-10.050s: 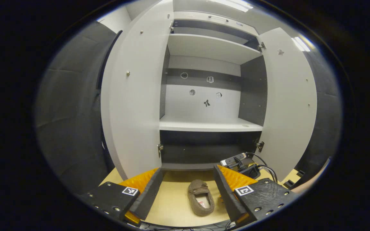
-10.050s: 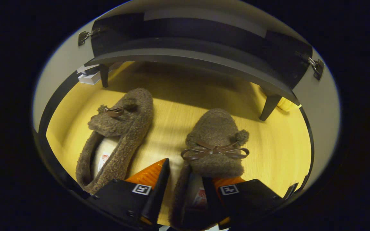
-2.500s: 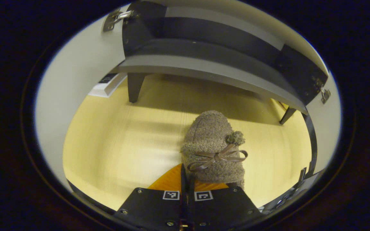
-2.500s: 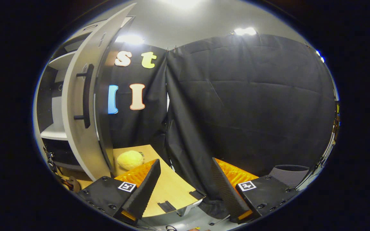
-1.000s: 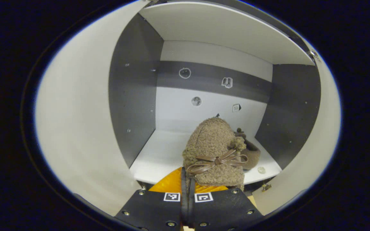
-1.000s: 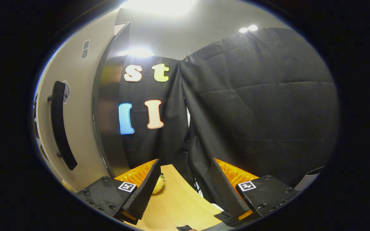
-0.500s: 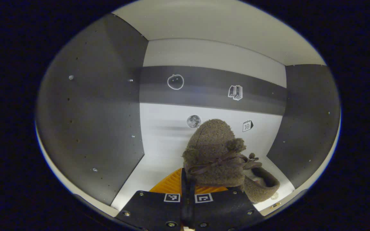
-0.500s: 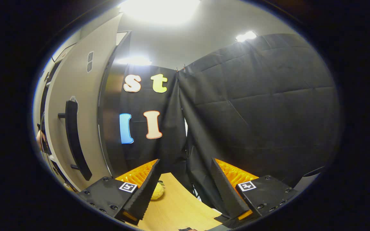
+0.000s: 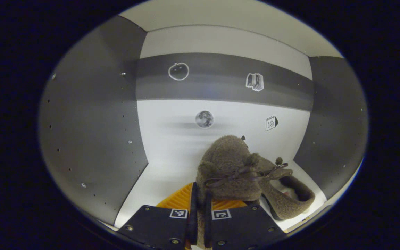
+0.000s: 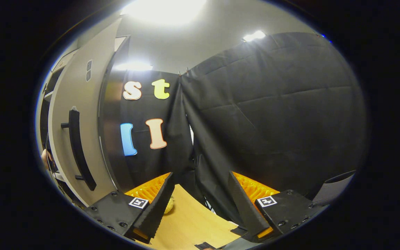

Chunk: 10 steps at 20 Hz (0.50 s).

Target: Grab one shoe with the right hand and put it into the shoe cabinet, grab the other shoe with the left hand and put it into the shoe cabinet; then close the right door with the right hand and the left door with the left hand.

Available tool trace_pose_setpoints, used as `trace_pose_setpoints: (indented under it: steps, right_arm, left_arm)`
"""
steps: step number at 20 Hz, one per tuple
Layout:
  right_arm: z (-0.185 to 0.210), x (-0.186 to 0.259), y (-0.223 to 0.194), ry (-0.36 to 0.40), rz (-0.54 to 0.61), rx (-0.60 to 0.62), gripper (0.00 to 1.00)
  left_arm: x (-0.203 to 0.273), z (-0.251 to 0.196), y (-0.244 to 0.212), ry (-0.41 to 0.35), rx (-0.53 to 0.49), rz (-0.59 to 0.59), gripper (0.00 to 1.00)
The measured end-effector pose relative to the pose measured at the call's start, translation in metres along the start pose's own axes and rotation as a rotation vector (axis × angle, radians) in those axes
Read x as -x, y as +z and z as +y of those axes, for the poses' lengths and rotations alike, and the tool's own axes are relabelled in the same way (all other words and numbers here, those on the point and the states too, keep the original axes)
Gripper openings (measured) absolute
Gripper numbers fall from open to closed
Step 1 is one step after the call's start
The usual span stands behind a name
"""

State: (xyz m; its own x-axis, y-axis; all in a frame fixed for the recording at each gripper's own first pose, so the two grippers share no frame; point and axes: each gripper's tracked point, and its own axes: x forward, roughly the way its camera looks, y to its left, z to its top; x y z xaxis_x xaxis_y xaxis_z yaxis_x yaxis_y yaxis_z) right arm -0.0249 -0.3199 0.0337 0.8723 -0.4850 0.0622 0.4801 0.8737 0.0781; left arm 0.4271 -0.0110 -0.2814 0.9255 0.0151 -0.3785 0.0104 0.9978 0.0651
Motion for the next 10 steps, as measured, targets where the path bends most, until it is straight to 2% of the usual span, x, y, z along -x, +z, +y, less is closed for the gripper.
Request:
trace_pose_setpoints:
  steps: [1, 5, 8, 9, 10]
  right_arm:
    - [0.001, -0.001, -0.001, -0.001, 0.002, 0.000, 0.98]
    - [0.005, -0.004, -0.004, 0.011, 0.010, -0.006, 0.98]
    - [0.009, -0.007, -0.006, 0.027, 0.016, -0.010, 0.98]
    - [0.009, -0.008, -0.005, 0.031, 0.015, -0.010, 0.98]
    - [0.010, -0.010, -0.004, 0.035, 0.014, -0.011, 0.98]
  left_arm:
    - [0.001, 0.001, -0.002, 0.011, -0.037, 0.007, 0.14]
    - [0.006, 0.013, -0.009, 0.082, -0.161, 0.029, 0.89]
    - [0.018, 0.020, -0.007, 0.086, -0.151, 0.026, 0.83]
    - [0.027, 0.022, -0.004, 0.088, -0.139, 0.012, 0.90]
    - [0.036, 0.024, 0.001, 0.091, -0.127, -0.013, 0.84]
